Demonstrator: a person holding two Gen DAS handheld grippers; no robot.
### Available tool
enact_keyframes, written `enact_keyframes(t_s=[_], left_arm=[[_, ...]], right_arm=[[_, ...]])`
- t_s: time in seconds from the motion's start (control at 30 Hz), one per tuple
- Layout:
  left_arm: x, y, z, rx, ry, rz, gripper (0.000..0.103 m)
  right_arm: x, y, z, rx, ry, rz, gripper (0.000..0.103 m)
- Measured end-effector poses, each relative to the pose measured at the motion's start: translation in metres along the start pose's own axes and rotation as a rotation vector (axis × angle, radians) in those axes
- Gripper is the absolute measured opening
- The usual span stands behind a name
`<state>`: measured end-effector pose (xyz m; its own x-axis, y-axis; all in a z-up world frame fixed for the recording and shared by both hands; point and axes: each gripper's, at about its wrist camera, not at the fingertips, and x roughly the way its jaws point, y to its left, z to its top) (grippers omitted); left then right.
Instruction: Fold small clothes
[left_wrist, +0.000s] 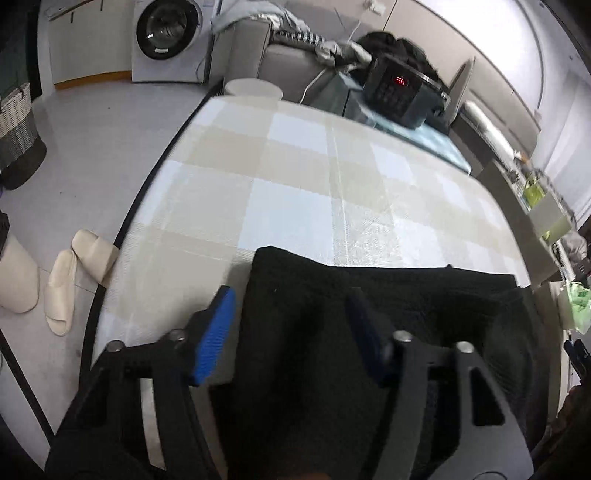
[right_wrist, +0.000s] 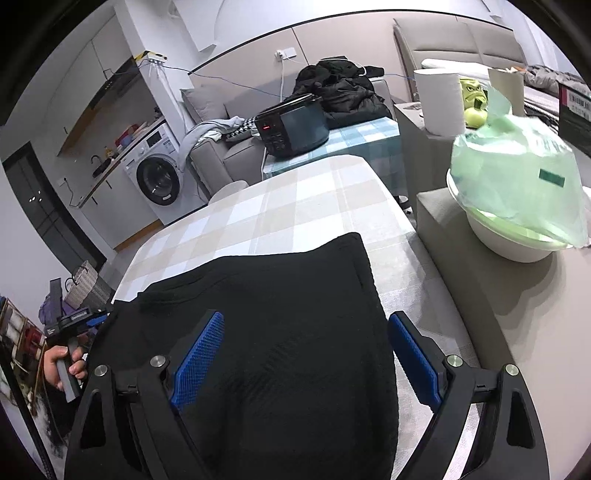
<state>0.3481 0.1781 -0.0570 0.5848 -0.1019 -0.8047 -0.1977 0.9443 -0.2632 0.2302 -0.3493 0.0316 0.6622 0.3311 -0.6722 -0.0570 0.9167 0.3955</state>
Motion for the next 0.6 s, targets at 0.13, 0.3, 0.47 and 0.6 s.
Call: enact_keyframes(t_s=[0.13, 0.3, 0.47, 0.6], left_arm=[[0.012, -0.012, 0.000, 0.074, -0.002, 0.015, 0.005], [-0.017, 0.009, 0.002, 0.016, -0.124, -0.018, 0.004], [0.000, 0.030, 0.003, -0.056, -0.054, -0.015, 0.004], [0.003, 0.025, 0.002, -0.037, -0.065, 0.004, 0.004]], right_arm=[[0.007, -0.004, 0.002, 0.011, 0.013, -0.016, 0.091], [0.007, -0.011, 0.004, 0.029, 0.003, -0.021, 0.091], [0.014, -0.016, 0.007, 0.041, 0.021, -0.026, 0.091], [0.028, -0.014, 0.015, 0.024, 0.043, -0.039, 0.091]])
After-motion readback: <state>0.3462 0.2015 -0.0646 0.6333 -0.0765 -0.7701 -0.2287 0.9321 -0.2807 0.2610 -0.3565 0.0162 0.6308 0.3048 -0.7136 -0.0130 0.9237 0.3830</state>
